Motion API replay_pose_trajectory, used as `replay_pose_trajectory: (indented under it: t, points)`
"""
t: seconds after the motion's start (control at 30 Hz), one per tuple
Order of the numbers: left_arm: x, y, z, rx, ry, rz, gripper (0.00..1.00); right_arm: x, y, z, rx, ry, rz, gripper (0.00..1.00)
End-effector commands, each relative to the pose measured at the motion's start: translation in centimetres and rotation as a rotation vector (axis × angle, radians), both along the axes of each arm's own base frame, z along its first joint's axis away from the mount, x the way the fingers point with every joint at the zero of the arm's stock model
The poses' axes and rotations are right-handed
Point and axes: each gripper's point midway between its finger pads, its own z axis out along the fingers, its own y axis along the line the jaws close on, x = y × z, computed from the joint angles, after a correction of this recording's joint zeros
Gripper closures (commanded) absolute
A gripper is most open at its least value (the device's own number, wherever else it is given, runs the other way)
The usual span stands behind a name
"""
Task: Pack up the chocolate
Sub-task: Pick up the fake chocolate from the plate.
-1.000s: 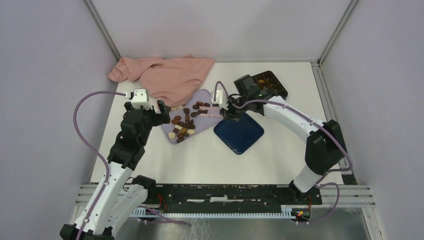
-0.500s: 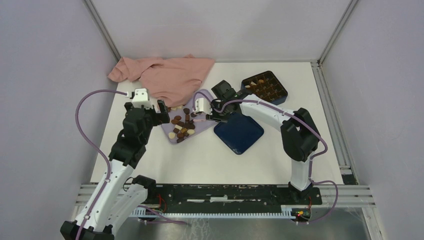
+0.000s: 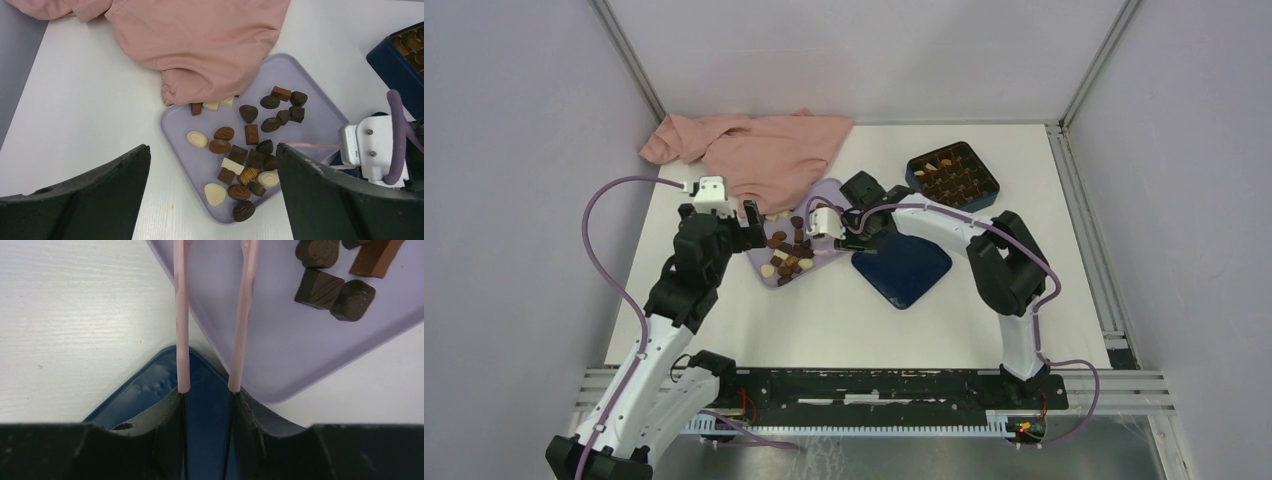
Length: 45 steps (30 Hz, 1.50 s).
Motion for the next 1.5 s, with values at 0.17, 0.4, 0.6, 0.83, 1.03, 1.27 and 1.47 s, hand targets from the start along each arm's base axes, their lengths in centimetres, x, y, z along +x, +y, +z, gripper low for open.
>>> replay_pose_trajectory:
  t: [0.17,0.4,0.6,0.83,1.03,1.27,1.47]
  points:
    - [0.2,-0.5,2.6,0.001,-0.06,-0.046,0.0,-0.4,1.8,0.1,0.007,0.005,0.01,0.6]
    - [0.1,-0.6,2.7,-0.002,-0.064,-0.05,0.0,-0.5,2.9,-0.2,0.005,-0.005,-0.002,0.6]
    - [0.1,-0.6,2.6,0.0,-0.063,-0.051,0.0,-0.4,3.1,-0.5,0.002,-0.012,-0.011,0.61]
    - [0.1,-0.6,2.6,-0.001,-0.062,-0.051,0.0,0.0,3.0,-0.5,-0.002,-0.027,-0.03,0.65]
    - [0.2,-0.7,2.5,-0.001,-0.059,-0.056,0.0,-0.9,3.9,-0.8,0.01,0.003,-0.01,0.62]
    - [0.1,-0.7,2.6,-0.002,-0.062,-0.055,0.0,-2.0,5.0,-1.3,-0.006,0.001,0.021,0.6]
    - [0.1,-0.7,2.6,0.0,-0.062,-0.054,0.0,-1.8,4.8,-1.1,-0.014,-0.015,0.016,0.67]
